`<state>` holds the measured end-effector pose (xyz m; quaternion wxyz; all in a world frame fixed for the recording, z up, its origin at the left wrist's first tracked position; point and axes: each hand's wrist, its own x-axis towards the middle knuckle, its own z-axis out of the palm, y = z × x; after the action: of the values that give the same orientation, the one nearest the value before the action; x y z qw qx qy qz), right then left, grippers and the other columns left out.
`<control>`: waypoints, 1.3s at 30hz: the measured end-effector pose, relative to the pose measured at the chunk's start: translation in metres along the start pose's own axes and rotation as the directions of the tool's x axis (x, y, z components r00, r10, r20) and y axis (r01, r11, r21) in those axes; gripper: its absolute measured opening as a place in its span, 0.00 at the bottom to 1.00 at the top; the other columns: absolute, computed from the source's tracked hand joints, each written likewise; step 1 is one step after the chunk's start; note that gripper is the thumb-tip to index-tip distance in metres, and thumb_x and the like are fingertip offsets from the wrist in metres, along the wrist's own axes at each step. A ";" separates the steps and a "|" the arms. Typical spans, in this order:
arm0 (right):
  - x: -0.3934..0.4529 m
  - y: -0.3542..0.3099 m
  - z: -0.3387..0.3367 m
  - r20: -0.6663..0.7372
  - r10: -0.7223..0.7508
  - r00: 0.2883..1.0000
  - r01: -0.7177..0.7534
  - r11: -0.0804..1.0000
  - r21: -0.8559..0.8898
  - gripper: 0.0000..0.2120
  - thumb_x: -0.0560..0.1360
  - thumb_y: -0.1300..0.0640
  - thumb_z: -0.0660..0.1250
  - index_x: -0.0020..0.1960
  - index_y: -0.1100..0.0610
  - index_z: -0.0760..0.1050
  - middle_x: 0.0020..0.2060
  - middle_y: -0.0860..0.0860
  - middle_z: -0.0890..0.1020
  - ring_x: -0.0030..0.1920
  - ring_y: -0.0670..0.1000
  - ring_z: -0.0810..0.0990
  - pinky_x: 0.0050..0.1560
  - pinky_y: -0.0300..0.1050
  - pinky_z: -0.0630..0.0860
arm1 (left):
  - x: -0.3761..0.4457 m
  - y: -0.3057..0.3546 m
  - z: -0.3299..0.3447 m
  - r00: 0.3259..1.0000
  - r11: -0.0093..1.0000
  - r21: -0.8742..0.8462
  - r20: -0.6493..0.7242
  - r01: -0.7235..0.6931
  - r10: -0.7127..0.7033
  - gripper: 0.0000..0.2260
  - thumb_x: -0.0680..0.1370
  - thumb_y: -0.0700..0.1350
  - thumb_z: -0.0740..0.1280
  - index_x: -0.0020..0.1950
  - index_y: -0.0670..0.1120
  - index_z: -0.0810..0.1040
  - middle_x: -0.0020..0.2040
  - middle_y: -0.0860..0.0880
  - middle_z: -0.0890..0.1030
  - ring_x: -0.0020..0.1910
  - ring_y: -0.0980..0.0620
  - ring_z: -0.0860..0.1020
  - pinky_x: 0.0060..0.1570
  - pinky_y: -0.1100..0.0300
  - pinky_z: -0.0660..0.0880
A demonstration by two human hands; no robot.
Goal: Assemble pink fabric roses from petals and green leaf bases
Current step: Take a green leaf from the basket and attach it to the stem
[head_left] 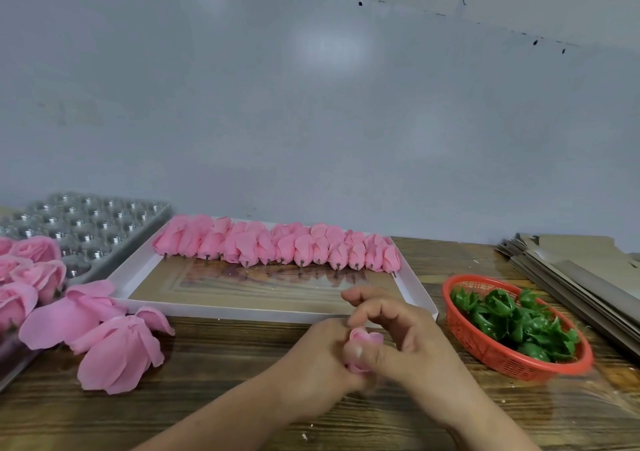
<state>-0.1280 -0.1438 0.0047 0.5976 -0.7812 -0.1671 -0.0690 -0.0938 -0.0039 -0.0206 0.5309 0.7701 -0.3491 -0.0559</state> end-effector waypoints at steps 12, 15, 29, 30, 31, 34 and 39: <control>0.001 0.006 0.015 -0.113 -0.585 0.803 0.381 0.650 -0.658 0.15 0.66 0.46 0.70 0.41 0.57 0.80 0.56 0.50 0.78 0.57 0.50 0.77 0.52 0.52 0.77 | 0.003 -0.003 0.003 0.971 0.979 -0.085 -0.138 0.186 -0.196 0.11 0.77 0.31 0.62 0.40 0.45 0.74 0.33 0.57 0.78 0.32 0.65 0.75 0.37 0.73 0.73; 0.004 0.010 0.019 -0.043 -0.657 0.753 0.444 0.555 -0.703 0.11 0.70 0.53 0.67 0.41 0.60 0.82 0.54 0.53 0.79 0.54 0.50 0.78 0.52 0.51 0.76 | 0.000 -0.002 0.004 0.964 0.984 -0.048 -0.200 0.171 -0.177 0.21 0.78 0.29 0.58 0.40 0.57 0.66 0.31 0.63 0.78 0.31 0.77 0.72 0.36 0.79 0.70; 0.002 0.012 0.019 -0.060 -0.664 0.745 0.474 0.591 -0.653 0.08 0.70 0.59 0.66 0.40 0.62 0.80 0.55 0.55 0.79 0.55 0.52 0.79 0.48 0.52 0.78 | 0.001 0.015 0.004 0.970 0.930 -0.328 -0.116 0.163 -0.211 0.11 0.80 0.33 0.57 0.43 0.39 0.76 0.38 0.46 0.76 0.37 0.57 0.76 0.38 0.66 0.72; 0.003 0.012 0.019 -0.041 -0.678 0.734 0.492 0.572 -0.656 0.07 0.71 0.60 0.65 0.38 0.62 0.80 0.54 0.55 0.79 0.54 0.52 0.79 0.47 0.52 0.78 | 0.001 0.015 0.003 0.972 0.926 -0.345 -0.113 0.156 -0.206 0.12 0.80 0.33 0.57 0.42 0.39 0.76 0.36 0.48 0.76 0.36 0.59 0.75 0.36 0.67 0.72; 0.003 0.011 0.020 -0.023 -0.691 0.722 0.508 0.553 -0.660 0.07 0.71 0.61 0.65 0.38 0.62 0.80 0.54 0.55 0.80 0.54 0.52 0.79 0.48 0.52 0.78 | 0.000 0.015 0.003 0.974 0.928 -0.346 -0.120 0.139 -0.191 0.12 0.80 0.34 0.57 0.41 0.40 0.76 0.35 0.50 0.76 0.34 0.61 0.75 0.35 0.68 0.72; 0.002 0.009 0.020 -0.078 -0.673 0.735 0.500 0.617 -0.608 0.03 0.69 0.64 0.69 0.41 0.62 0.81 0.54 0.55 0.80 0.57 0.50 0.78 0.52 0.46 0.77 | 0.002 0.012 0.005 0.980 0.934 -0.339 -0.119 0.111 -0.160 0.07 0.78 0.31 0.59 0.43 0.33 0.75 0.36 0.48 0.75 0.34 0.60 0.74 0.36 0.66 0.72; 0.002 0.005 0.006 -0.364 -0.243 0.899 0.206 0.969 -0.138 0.10 0.68 0.69 0.71 0.42 0.55 0.81 0.47 0.46 0.83 0.53 0.43 0.79 0.48 0.33 0.75 | 0.001 0.004 0.001 0.989 0.926 -0.363 -0.061 0.104 -0.135 0.06 0.76 0.39 0.69 0.41 0.47 0.80 0.37 0.48 0.81 0.37 0.51 0.80 0.39 0.57 0.78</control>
<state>-0.1248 -0.1386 -0.0006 0.5682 -0.7564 -0.1344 -0.2948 -0.0951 -0.0058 -0.0171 0.6724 0.6819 -0.2626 -0.1183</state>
